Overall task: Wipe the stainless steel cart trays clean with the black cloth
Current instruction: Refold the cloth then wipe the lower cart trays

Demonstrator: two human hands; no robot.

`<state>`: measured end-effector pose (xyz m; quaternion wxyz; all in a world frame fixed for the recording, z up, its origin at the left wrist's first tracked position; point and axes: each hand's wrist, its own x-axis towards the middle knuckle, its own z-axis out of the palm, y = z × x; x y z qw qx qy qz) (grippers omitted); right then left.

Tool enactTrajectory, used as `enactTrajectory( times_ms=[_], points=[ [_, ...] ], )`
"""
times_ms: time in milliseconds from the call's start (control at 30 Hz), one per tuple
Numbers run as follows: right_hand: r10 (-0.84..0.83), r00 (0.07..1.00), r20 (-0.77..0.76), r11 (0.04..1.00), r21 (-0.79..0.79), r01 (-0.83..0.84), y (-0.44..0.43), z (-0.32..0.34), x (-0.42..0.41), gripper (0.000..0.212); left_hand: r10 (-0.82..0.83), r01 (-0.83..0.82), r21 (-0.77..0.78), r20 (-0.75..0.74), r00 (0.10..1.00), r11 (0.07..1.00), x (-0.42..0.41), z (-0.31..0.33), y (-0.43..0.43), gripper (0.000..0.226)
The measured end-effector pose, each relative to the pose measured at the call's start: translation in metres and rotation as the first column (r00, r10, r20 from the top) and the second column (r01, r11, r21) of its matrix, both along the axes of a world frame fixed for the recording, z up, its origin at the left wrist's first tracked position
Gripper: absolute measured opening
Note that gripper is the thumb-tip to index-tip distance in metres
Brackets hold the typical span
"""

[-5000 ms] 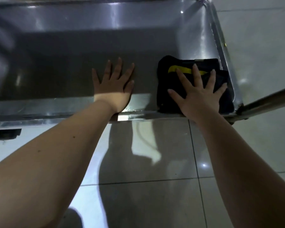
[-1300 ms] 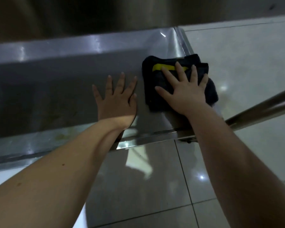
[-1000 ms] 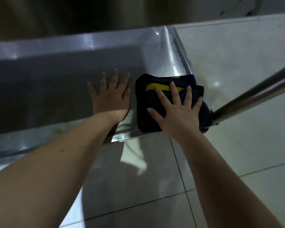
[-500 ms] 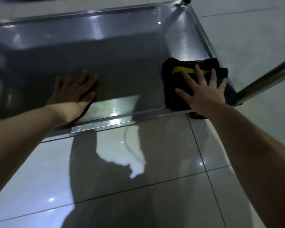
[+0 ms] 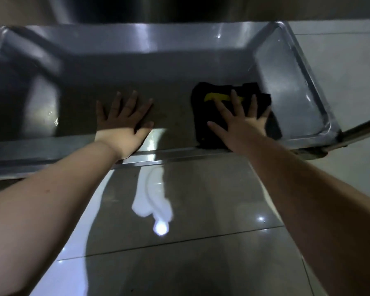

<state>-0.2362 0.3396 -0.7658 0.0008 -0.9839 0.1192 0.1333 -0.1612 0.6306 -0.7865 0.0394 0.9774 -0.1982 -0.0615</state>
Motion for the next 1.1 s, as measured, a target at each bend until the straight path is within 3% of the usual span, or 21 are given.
enactTrajectory(
  times_ms=[133,267,433,567,700,800,900,1100],
  points=[
    [0.043,0.999,0.032,0.998,0.047,-0.044,0.091,-0.005,0.02,0.071,-0.004,0.004,-0.003,0.006,1.0,1.0,0.002,-0.002,0.001,0.061],
    [0.036,0.998,0.048,0.997,0.065,-0.039,0.072,-0.003,0.017,0.071,-0.01,0.01,-0.038,0.008,1.0,0.999,0.001,0.0,0.002,0.062],
    [-0.292,0.956,-0.036,0.952,0.086,0.294,-0.024,0.008,-0.013,0.077,0.011,-0.011,-0.066,0.0,1.0,0.998,0.0,0.001,-0.001,0.06],
    [-0.365,0.927,-0.085,0.929,0.037,0.369,-0.023,0.008,-0.013,0.075,0.004,-0.004,-0.032,0.01,1.0,0.999,-0.001,-0.002,-0.002,0.061],
    [-0.203,0.979,-0.008,0.978,0.057,0.203,0.041,0.004,0.003,0.072,0.0,0.0,-0.038,0.001,1.0,0.999,0.003,-0.001,0.003,0.059],
    [-0.009,0.998,0.058,0.999,0.042,0.007,0.102,0.001,0.01,0.069,-0.029,0.039,-0.16,0.065,0.997,0.986,-0.001,-0.003,0.008,0.054],
    [0.041,0.999,0.033,0.998,0.045,-0.043,0.133,0.0,0.008,0.07,-0.046,0.071,-0.242,0.108,0.993,0.968,0.0,0.0,0.019,0.058],
    [0.059,0.998,0.011,0.996,0.066,-0.059,0.144,-0.007,-0.001,0.067,0.117,-0.116,-0.039,0.042,0.992,0.993,0.021,0.001,0.07,0.058]
  ],
)
